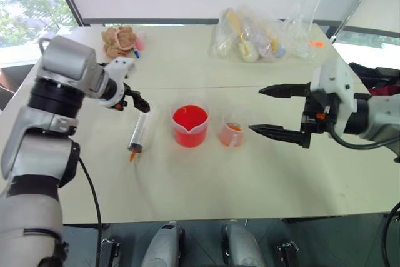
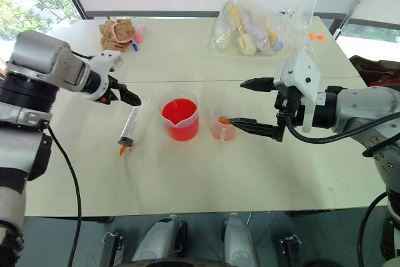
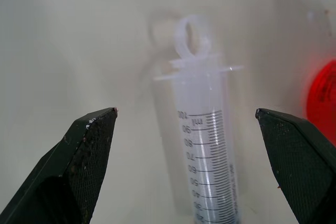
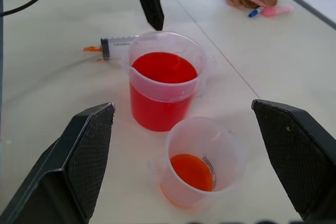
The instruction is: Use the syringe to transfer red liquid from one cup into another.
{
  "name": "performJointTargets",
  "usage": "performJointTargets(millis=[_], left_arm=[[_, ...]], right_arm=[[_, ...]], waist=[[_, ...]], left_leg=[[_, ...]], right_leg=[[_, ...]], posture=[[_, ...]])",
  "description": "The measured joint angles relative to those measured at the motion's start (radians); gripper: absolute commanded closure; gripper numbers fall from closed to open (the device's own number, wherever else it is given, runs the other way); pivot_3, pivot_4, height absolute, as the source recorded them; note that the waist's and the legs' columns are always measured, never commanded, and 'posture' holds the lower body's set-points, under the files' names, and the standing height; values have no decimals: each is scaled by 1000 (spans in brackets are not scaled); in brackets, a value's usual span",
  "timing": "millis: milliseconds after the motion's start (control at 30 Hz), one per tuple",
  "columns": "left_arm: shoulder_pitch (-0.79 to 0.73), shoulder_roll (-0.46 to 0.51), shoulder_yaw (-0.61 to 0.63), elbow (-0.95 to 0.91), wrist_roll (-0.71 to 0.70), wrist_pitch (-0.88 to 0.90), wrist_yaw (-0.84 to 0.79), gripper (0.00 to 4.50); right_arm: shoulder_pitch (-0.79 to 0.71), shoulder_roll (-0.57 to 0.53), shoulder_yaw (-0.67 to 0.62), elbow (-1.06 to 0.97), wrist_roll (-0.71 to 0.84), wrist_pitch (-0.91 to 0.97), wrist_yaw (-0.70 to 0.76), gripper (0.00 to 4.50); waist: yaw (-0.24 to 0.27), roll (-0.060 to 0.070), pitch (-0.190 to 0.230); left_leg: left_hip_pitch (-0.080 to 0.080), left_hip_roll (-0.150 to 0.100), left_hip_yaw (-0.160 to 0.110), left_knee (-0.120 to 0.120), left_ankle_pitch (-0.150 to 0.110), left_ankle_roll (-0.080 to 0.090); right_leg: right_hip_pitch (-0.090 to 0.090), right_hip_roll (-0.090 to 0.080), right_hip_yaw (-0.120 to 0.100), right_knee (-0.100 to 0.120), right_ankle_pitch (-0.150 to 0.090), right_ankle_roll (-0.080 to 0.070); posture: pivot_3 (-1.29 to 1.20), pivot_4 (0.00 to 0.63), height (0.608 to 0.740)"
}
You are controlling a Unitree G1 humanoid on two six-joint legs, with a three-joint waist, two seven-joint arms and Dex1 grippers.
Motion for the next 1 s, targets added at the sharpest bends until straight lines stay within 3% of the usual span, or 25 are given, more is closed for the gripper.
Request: performJointTargets(millis=[300, 500, 533, 800, 933, 1000], left_arm=[[56, -121, -2, 100, 61, -101, 29, 73], [88, -139, 11, 108, 127, -182, 56, 2858], [89, -142, 18, 108, 131, -187, 57, 3075], [108, -144, 57, 102, 151, -217, 52, 3076], [131, -129, 176, -7, 137, -478, 16, 3076], [126, -103, 265, -101, 93, -598, -49, 3076]], right_arm=[[17, 8, -1, -4, 0, -1, -28, 107], [17, 8, -15, -5, 6, -1, -43, 107], [17, 8, -17, -5, 8, -1, -46, 107], [15, 9, -19, -4, 7, -1, -52, 107], [10, 28, -12, 20, -54, -43, -79, 107], [-62, 71, 16, 67, -111, -83, -128, 107]], waist=[[-2, 0, 0], [3, 1, -1], [4, 1, -1], [4, 1, -1], [7, -2, 1], [1, -2, 1]], left_leg=[[1, 1, 0, 0, 0, 0], [3, 0, -1, 0, 1, 0], [3, 0, -1, 1, 1, 0], [4, 0, 0, 1, 2, 1], [0, 1, -1, 1, 7, -7], [0, 0, 1, 1, 7, -8]], right_leg=[[0, 1, 0, 2, 0, 0], [2, 1, 0, 4, 0, 0], [3, 1, 0, 4, 0, 0], [3, 0, 0, 5, 1, 0], [-1, 0, 0, 5, 2, -1], [-3, -2, 0, 4, 2, -1]], posture=[[0, 150, 740], [0, 150, 740], [0, 150, 740], [0, 150, 740], [0, 150, 740], [0, 150, 740]])
